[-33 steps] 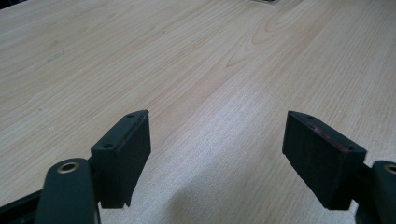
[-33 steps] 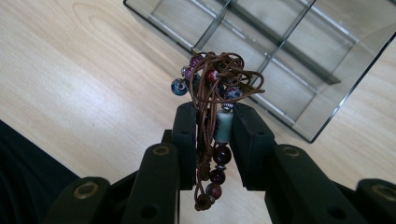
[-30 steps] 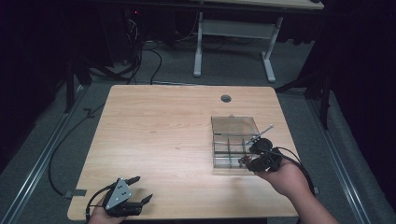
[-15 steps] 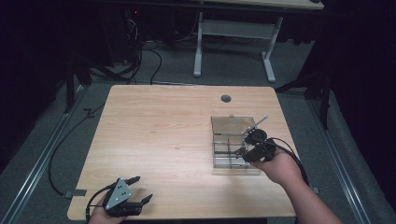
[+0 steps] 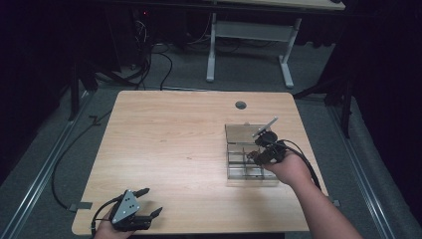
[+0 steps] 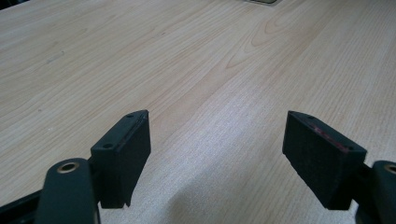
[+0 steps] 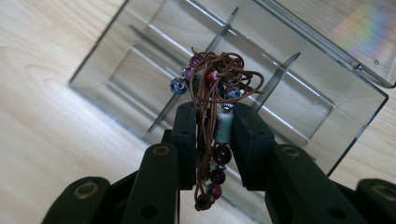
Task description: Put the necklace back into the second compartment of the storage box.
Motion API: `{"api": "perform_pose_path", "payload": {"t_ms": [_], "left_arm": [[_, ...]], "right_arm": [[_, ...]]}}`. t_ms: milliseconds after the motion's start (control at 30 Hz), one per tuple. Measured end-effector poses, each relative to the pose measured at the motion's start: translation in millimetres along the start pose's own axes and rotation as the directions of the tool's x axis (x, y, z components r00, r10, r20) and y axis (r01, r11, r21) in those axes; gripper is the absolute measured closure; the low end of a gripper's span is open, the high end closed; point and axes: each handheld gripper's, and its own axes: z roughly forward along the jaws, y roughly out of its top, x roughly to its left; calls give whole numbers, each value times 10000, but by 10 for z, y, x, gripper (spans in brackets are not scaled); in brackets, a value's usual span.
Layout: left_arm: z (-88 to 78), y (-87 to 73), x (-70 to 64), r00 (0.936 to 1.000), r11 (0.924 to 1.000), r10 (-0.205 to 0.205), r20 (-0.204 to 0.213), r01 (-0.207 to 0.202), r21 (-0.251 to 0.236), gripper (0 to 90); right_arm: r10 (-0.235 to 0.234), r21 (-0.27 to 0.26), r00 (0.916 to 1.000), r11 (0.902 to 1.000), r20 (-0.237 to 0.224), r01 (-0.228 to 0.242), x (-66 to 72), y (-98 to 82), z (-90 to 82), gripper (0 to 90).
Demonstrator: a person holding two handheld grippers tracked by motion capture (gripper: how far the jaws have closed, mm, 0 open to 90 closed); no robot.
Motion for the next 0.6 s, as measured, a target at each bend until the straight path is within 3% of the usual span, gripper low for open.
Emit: {"api": "perform_pose_path", "payload": {"t_ms": [367,567,600], "left_arm": [[-2,-2,2,10000,10000,-3,-6,3,-18,239],[-1,-1,3,10000,10000,-5,2,5,-11,239],[-1,-1,2,10000,10000,-7,4,7,-14,239]], "right_arm": [[288,388,9995,9988,-91,-284,-188,92,238,724],[480,533,9987,9975,-164,-471,-226,147,322,724],[354,498,9992,9982,-180,-345,-239,158,335,724]]}}
